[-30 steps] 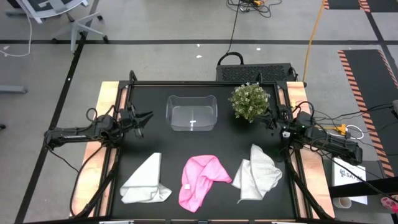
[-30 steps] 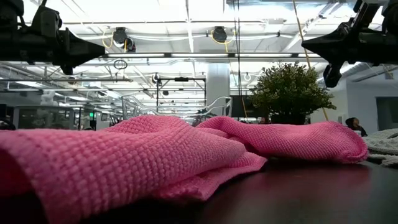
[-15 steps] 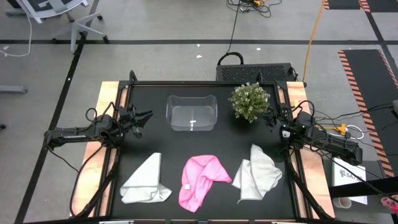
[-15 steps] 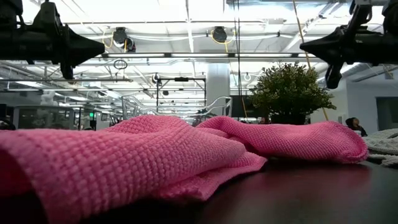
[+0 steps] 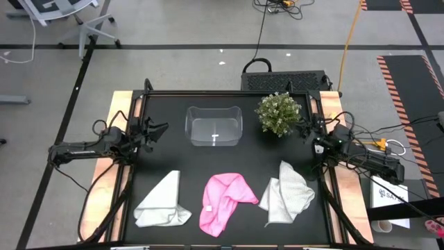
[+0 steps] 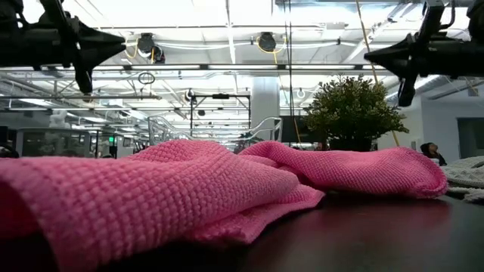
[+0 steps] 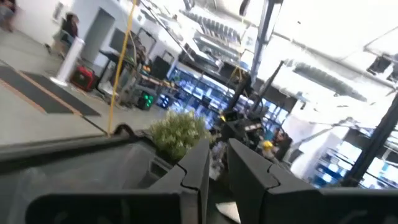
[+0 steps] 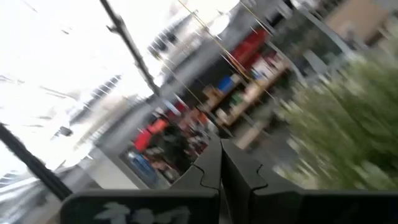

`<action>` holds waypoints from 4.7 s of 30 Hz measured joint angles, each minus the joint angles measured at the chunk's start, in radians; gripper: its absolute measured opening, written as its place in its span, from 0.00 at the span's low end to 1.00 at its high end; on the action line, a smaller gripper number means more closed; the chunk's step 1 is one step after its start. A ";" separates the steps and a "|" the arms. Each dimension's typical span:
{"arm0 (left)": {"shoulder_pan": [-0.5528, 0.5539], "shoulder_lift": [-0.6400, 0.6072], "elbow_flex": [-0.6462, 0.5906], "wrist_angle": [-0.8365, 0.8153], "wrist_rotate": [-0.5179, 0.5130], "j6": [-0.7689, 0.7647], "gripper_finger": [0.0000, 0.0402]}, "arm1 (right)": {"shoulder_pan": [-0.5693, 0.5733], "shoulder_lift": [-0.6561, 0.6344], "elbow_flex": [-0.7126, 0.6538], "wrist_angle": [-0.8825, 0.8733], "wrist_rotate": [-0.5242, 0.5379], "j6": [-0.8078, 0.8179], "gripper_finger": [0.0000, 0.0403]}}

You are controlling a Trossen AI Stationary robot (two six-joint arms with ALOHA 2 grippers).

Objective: Fold microfiber towels
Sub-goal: Move the transparent bin to the top center of the table

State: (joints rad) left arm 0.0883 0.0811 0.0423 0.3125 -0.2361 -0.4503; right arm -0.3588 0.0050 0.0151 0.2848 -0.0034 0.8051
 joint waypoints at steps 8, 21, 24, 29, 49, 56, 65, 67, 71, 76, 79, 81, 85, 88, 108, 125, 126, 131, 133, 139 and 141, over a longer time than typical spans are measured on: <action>0.000 0.136 0.275 -0.236 -0.042 0.122 0.15 | 0.001 0.111 0.184 0.064 -0.052 -0.152 0.00; -0.030 0.722 0.836 -1.025 -0.047 0.111 0.13 | 0.036 0.787 0.769 -0.263 -0.242 -0.441 0.00; -0.058 0.825 0.840 -1.023 0.025 0.105 0.05 | 0.075 0.909 0.852 -0.266 -0.268 -0.481 0.00; -0.144 0.959 0.843 -1.017 0.079 0.073 0.02 | 0.154 1.050 0.907 -0.291 -0.257 -0.503 0.00; -0.268 1.392 0.843 -0.985 -0.155 -0.002 0.01 | 0.441 1.399 0.910 -0.298 0.061 -0.477 0.00; -0.213 1.435 0.842 -0.959 -0.185 -0.001 0.01 | 0.457 1.308 0.910 -0.260 0.124 -0.489 0.00; -0.126 1.437 0.841 -0.829 -0.245 0.034 0.01 | 0.482 1.194 0.911 -0.242 0.193 -0.582 0.00; -0.110 1.437 0.841 -0.818 -0.251 0.057 0.01 | 0.485 1.188 0.911 -0.244 0.196 -0.584 0.00; -0.078 1.439 0.841 -0.803 -0.254 0.056 0.02 | 0.492 1.187 0.911 -0.260 0.193 -0.584 0.00; -0.089 1.439 0.841 -0.771 -0.165 0.046 0.01 | 0.492 1.221 0.911 -0.322 0.179 -0.551 0.00; -0.107 1.439 0.841 -0.776 -0.163 0.043 0.02 | 0.492 1.309 0.911 -0.321 0.116 -0.529 0.00; -0.111 1.439 0.841 -0.783 -0.164 0.038 0.01 | 0.491 1.375 0.922 -0.334 0.067 -0.525 0.00; -0.115 1.439 0.841 -0.797 -0.126 0.015 0.01 | 0.479 1.508 1.039 -0.502 0.050 -0.553 0.00; -0.126 1.430 0.841 -0.847 -0.114 -0.007 0.02 | 0.466 1.596 1.133 -0.605 0.049 -0.615 0.00; -0.161 1.412 0.842 -0.992 -0.147 -0.023 0.03 | 0.273 1.767 1.220 -0.638 0.136 -0.884 0.00; -0.060 1.412 0.814 -0.883 -0.237 0.106 0.01 | 0.175 1.767 1.220 -0.626 0.190 -0.970 0.00; -0.049 1.412 0.804 -0.856 -0.237 0.112 0.01 | 0.175 1.767 1.220 -0.626 0.190 -0.965 0.00; 0.006 1.412 0.746 -0.727 -0.237 0.152 0.04 | 0.175 1.767 1.220 -0.626 0.190 -0.964 0.00; 0.030 1.412 0.734 -0.721 -0.238 0.167 0.02 | 0.175 1.767 1.220 -0.626 0.191 -0.964 0.00; 0.093 1.412 0.728 -0.699 -0.275 0.215 0.03 | 0.155 1.767 1.220 -0.626 0.192 -0.968 0.00; 0.114 1.412 0.728 -0.676 -0.279 0.234 0.04 | 0.141 1.766 1.220 -0.626 0.192 -0.972 0.00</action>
State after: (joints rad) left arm 0.2028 1.4929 0.7704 -0.3636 -0.5149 -0.2166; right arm -0.2183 1.7715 1.2350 -0.3412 0.1883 -0.1673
